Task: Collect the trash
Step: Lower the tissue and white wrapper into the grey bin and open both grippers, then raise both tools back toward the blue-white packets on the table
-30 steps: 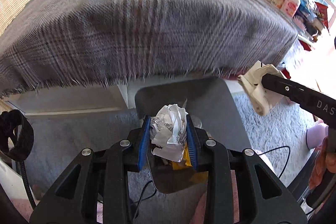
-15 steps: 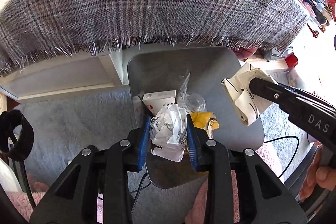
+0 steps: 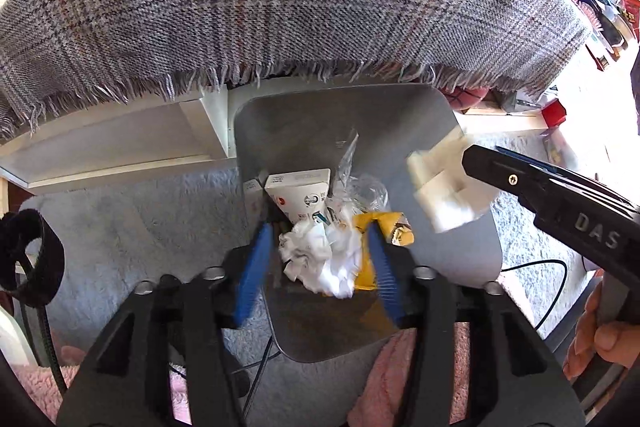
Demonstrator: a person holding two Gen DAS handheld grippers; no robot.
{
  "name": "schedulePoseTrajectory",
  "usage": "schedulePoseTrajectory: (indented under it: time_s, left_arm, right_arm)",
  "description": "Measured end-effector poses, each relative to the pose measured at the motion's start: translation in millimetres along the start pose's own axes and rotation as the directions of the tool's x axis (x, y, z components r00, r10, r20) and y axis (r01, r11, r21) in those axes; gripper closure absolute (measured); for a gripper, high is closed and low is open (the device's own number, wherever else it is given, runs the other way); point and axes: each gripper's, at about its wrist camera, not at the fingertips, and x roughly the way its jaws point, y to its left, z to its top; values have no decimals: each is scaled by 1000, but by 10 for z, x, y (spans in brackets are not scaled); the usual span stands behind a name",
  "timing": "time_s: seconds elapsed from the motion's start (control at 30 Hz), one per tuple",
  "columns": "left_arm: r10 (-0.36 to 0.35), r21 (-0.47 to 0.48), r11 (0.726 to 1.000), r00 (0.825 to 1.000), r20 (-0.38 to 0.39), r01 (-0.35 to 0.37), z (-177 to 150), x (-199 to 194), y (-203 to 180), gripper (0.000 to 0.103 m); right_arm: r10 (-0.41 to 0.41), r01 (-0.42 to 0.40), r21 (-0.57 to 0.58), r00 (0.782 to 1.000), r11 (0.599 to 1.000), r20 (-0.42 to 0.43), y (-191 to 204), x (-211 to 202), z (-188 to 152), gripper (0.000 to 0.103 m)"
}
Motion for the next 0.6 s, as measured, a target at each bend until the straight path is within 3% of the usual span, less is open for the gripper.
schedulePoseTrajectory:
  time_s: [0.03, 0.2, 0.27, 0.33, 0.6]
  left_arm:
    - [4, -3, 1000, 1000, 3, -4, 16, 0, 7, 46]
    - [28, -15, 999, 999, 22, -28, 39, -21, 45, 27]
    - [30, -17, 999, 999, 24, -29, 34, -25, 50, 16]
    - [34, -17, 999, 999, 28, -33, 26, -22, 48, 11]
    - [51, -39, 998, 997, 57, -48, 65, -148, 168, 8]
  right_arm:
    - [-5, 5, -1, 1000, 1000, 5, -4, -10, 2, 38]
    - [-22, 22, 8, 1000, 1000, 13, -47, -57, 35, 33]
    - [-39, 38, 22, 999, 999, 22, -74, -81, 49, 18]
    - [-42, 42, 31, 999, 999, 27, -84, -101, 62, 13]
    - [-28, 25, 57, 999, 998, 43, -136, -198, 121, 9]
